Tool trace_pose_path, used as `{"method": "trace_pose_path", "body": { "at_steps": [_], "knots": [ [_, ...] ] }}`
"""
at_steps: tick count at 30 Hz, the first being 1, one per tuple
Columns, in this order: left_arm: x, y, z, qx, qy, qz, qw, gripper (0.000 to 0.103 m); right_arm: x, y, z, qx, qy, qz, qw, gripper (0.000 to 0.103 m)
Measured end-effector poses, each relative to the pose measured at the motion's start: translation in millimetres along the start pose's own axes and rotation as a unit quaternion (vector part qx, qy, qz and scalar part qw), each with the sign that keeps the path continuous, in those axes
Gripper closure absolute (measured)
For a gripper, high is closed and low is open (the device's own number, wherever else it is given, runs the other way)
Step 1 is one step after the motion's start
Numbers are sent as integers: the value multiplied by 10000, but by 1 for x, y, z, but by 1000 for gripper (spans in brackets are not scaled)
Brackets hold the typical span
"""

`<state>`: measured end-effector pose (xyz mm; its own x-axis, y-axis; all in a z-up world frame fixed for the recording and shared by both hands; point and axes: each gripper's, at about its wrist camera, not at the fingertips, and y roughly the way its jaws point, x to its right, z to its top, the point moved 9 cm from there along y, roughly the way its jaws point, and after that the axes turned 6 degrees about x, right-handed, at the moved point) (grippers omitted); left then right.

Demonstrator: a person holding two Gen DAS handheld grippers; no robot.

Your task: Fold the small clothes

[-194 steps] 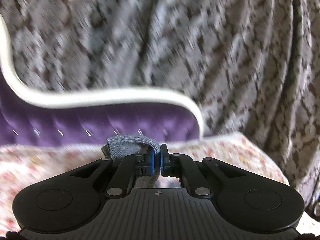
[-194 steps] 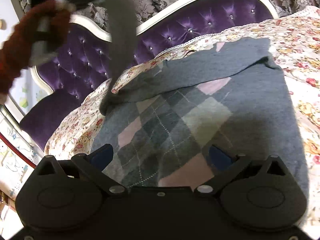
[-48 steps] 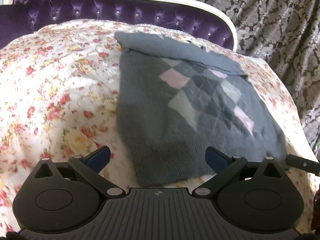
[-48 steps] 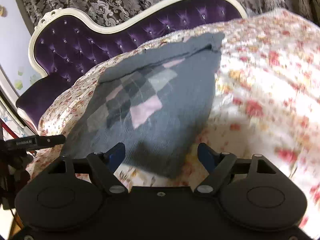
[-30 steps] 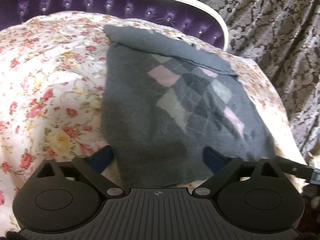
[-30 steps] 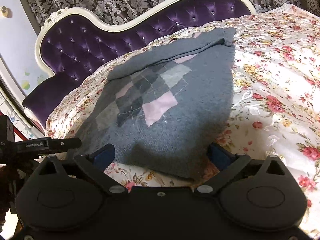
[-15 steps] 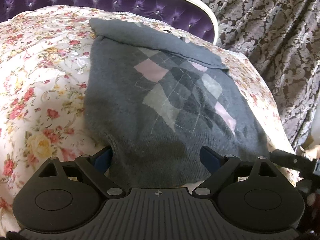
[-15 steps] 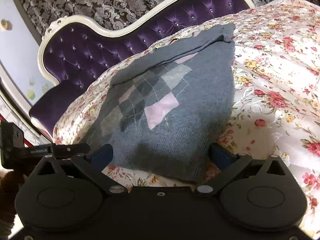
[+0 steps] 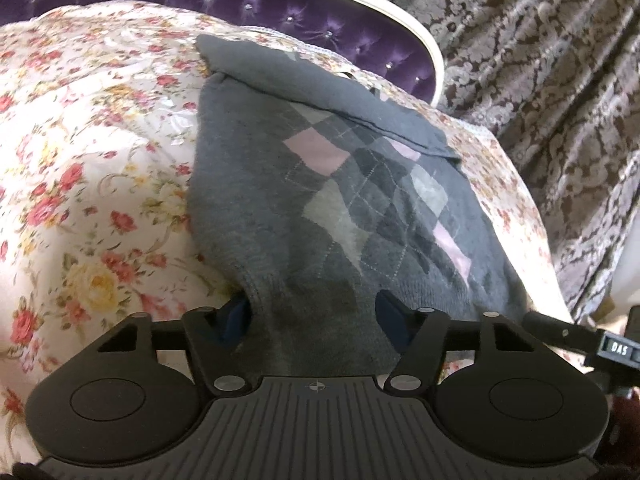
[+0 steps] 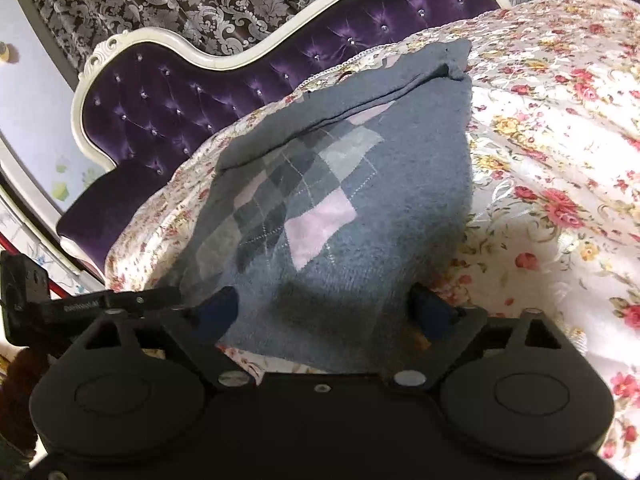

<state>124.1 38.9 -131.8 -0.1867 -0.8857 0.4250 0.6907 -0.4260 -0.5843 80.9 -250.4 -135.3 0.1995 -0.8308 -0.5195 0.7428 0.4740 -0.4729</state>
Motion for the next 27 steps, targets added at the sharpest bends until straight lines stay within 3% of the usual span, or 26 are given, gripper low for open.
{"method": "trace_pose_path", "body": {
  "at_steps": [10,15,17,18,19,20,27],
  "knots": [
    [-20,-9,-2,207,-574,82,9981,78,5,-5,-1,-87,102,-20,9999,36],
    [-21,-8,-3,251,-651,28,9976,79,4,-4,-2,-131,59,-47,9999,38],
    [-19,-6,-2,245,-633,22,9977,83,3,-2,-1,-176,38,-35,9998,48],
    [-18,-5,-2,211,-626,39,9978,98,4,-1,-2,-202,69,-59,9998,61],
    [-17,-6,-2,215,-646,40,9977,99,5,1,-3,-229,102,-91,9996,78],
    [-16,-8,-1,272,-670,29,9974,99,7,2,-4,-258,140,-94,9995,88],
    [-7,-38,31,706,-779,-191,9943,99,5,-21,16,51,469,80,9989,89]
  ]
}}
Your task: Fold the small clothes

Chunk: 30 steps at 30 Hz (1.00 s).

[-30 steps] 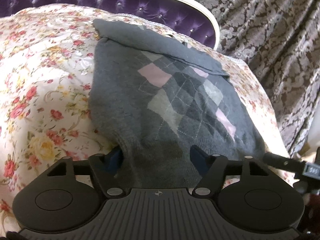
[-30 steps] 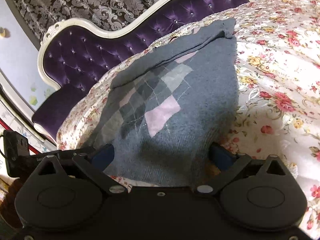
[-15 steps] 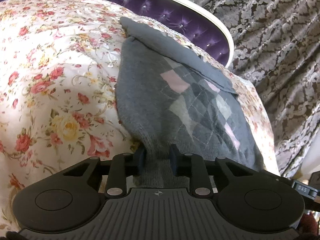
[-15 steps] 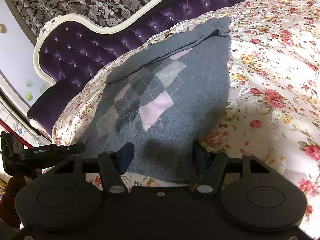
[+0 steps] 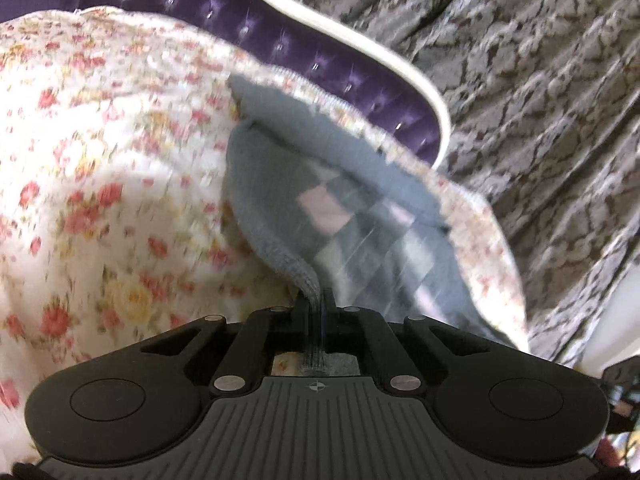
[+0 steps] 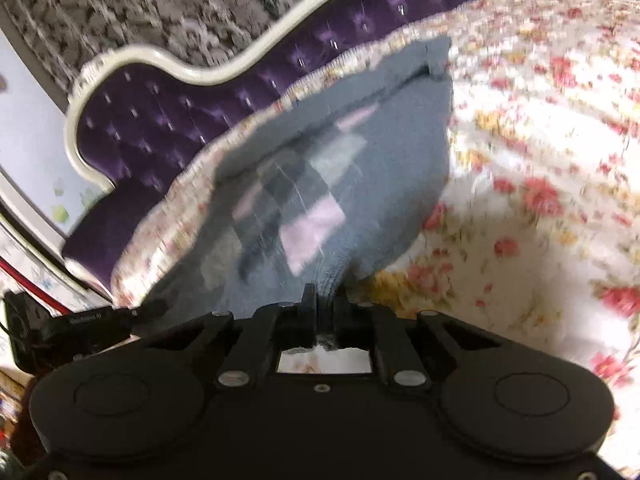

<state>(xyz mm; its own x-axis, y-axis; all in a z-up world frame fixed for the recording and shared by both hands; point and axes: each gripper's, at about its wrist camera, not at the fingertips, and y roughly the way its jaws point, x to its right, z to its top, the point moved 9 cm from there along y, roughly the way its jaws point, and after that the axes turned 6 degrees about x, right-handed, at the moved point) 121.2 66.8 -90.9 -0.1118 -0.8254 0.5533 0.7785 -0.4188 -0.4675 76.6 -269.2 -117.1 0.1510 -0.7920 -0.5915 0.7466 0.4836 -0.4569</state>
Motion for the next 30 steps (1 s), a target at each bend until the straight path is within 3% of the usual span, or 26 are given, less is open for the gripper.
{"method": "trace_pose_path", "body": {
  "at_steps": [7,15,21,30],
  "knots": [
    [30,-10,47,293,179,-333,9989,99,-15,-19,49,500,190,414,9977,89],
    [59,2,103,575,311,-673,9956,99,-35,-10,103,785,149,820,9934,89],
    [67,37,152,914,446,-661,9926,99,-38,9,152,1110,35,930,9895,89],
    [50,134,198,1041,296,-404,9933,99,-4,85,220,1493,42,682,9864,89]
  ]
}}
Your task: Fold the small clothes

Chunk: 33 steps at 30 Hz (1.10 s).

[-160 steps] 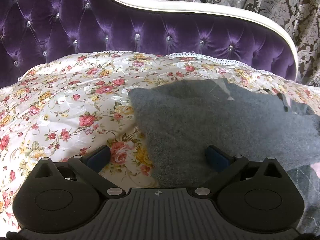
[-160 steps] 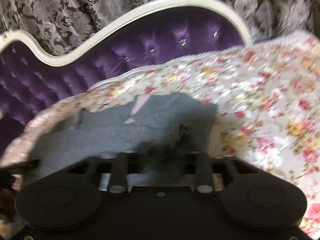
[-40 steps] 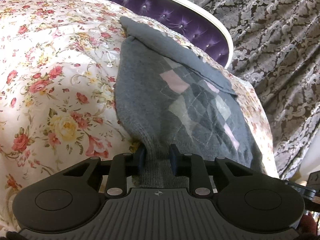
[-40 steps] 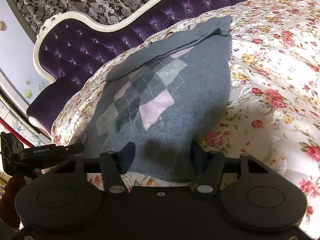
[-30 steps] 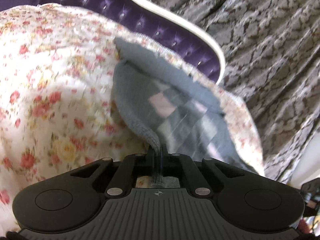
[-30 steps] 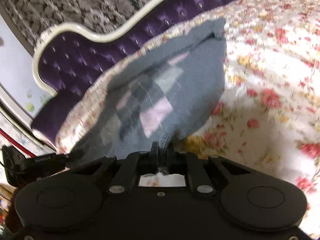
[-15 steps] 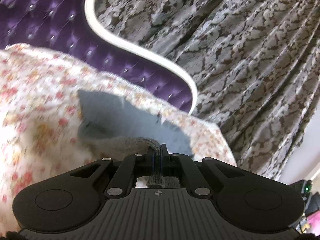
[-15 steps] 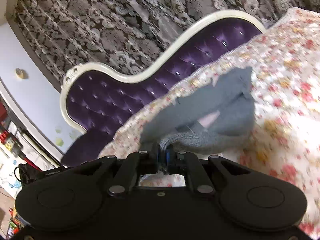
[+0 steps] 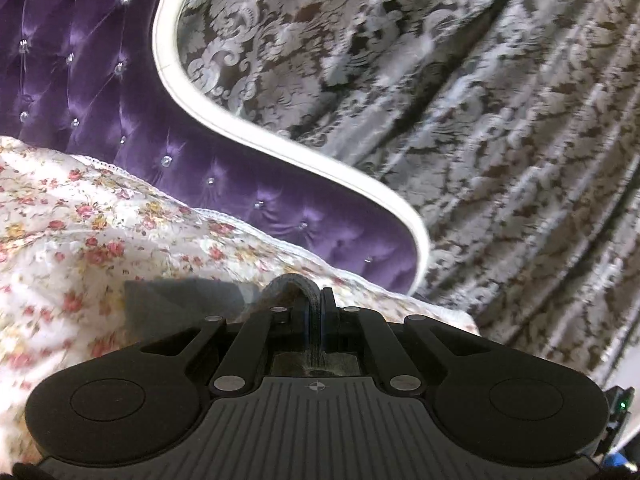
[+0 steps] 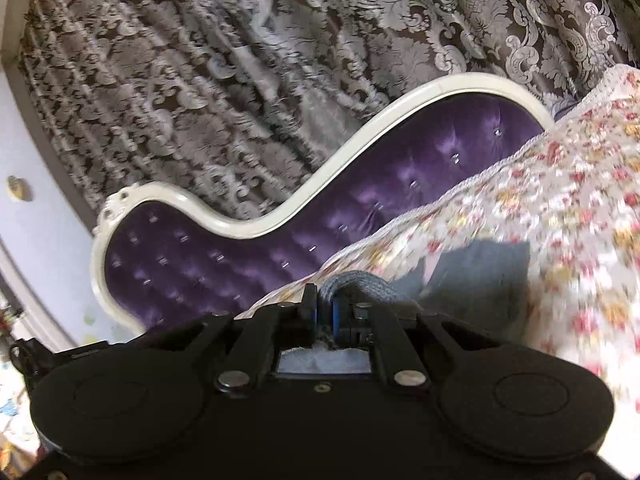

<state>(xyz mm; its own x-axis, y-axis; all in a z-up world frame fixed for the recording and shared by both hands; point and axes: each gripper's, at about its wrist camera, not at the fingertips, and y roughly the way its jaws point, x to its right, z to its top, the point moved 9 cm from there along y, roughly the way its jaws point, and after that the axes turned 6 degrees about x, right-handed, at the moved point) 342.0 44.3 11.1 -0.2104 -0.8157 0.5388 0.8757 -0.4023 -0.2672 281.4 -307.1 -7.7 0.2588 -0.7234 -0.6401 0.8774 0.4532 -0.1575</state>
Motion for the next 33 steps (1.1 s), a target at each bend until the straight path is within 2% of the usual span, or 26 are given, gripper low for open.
{"method": "trace_pose_path", "body": {
  "at_steps": [5,10,18,20,21,22,23,25,26,30,31,33],
  "knots": [
    [-30,55,-3,-131,-179,307,9993,99,37,55,11,73,-31,-322,9994,89],
    [-63,100,-18,-383,-216,724,9964,99,73,107,10,-98,-76,-701,9975,90],
    [-96,146,-38,-792,-180,1106,9905,97,106,153,-9,-472,-172,-1156,9920,90],
    [-103,153,-40,-891,-330,1101,9894,90,111,159,-11,-517,-255,-1262,9903,90],
    [-106,155,-38,-872,-416,1129,9889,69,114,162,-11,-557,-276,-1302,9895,90],
    [-108,155,-34,-767,-438,1189,9890,54,117,166,-11,-580,-254,-1347,9889,87],
    [-109,151,-28,-607,-386,1240,9897,49,120,168,-9,-553,-229,-1380,9886,84],
    [-106,140,-16,-357,-132,1316,9906,33,124,171,-5,-499,-212,-1409,9885,80],
    [-102,133,-11,-304,33,1321,9908,31,125,171,-3,-475,-197,-1426,9884,79],
    [-75,106,-12,-336,844,1274,9877,26,110,157,5,-352,-464,-1341,9893,53],
    [-67,102,-17,-390,1043,1224,9862,24,102,153,4,-367,-635,-1289,9889,49],
    [-52,94,-34,-600,1424,1145,9813,22,84,145,-3,-492,-1049,-1234,9856,49]
  ]
}}
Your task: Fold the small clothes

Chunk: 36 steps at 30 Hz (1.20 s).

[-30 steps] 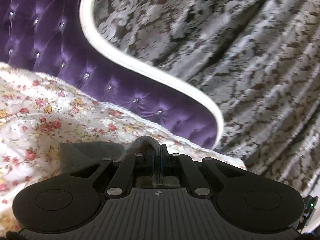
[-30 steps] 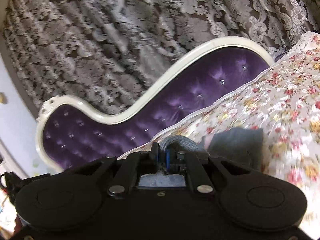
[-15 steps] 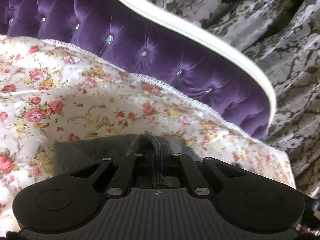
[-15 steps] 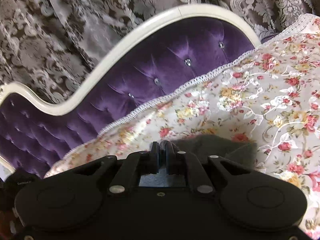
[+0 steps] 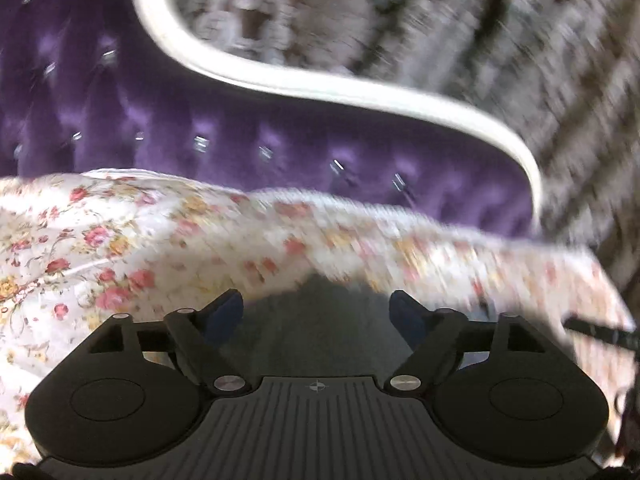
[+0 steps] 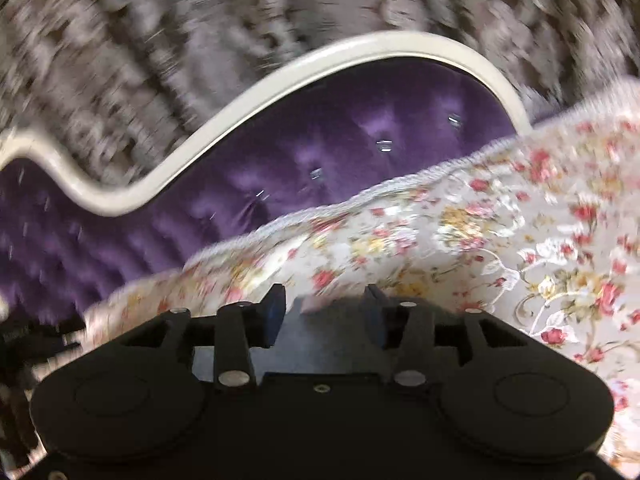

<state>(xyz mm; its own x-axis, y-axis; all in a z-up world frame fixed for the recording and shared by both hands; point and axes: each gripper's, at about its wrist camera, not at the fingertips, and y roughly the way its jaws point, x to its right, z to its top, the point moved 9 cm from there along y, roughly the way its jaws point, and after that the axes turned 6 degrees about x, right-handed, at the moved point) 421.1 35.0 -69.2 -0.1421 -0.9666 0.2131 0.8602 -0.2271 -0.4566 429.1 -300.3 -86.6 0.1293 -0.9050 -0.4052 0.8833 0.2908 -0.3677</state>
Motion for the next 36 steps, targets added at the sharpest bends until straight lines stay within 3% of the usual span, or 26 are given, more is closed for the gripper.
{"method": "trace_pose_path", "body": {
  "at_steps": [6,10,12,15,20,24,27,29,36],
  "knots": [
    [43,-2,-41,-370,922,-98,9950,22,-57,-16,-42,-425,-1446,121,9885,46],
    [43,9,-59,-581,1312,179,9895,22,-76,-11,-66,-688,-1801,234,9810,45],
    [35,14,-67,-709,1510,412,9851,19,-73,-7,-75,-753,-2086,47,9751,44],
    [23,14,-70,-704,1393,392,9870,10,-52,-3,-82,-823,-2312,-340,9688,42],
    [26,17,-74,-765,1418,529,9855,3,-17,-9,-73,-694,-1976,-617,9759,40],
    [26,19,-74,-890,1345,527,9855,1,-17,-14,-72,-638,-1902,-585,9779,39],
    [23,22,-74,-957,1319,490,9854,0,-16,-34,-65,-445,-1355,-279,9894,33],
    [23,23,-74,-987,1297,473,9855,0,-10,-53,-59,-271,-894,-161,9955,23],
    [23,25,-75,-1000,1263,501,9857,0,34,-87,-68,-343,249,-234,9988,11]
  ]
}}
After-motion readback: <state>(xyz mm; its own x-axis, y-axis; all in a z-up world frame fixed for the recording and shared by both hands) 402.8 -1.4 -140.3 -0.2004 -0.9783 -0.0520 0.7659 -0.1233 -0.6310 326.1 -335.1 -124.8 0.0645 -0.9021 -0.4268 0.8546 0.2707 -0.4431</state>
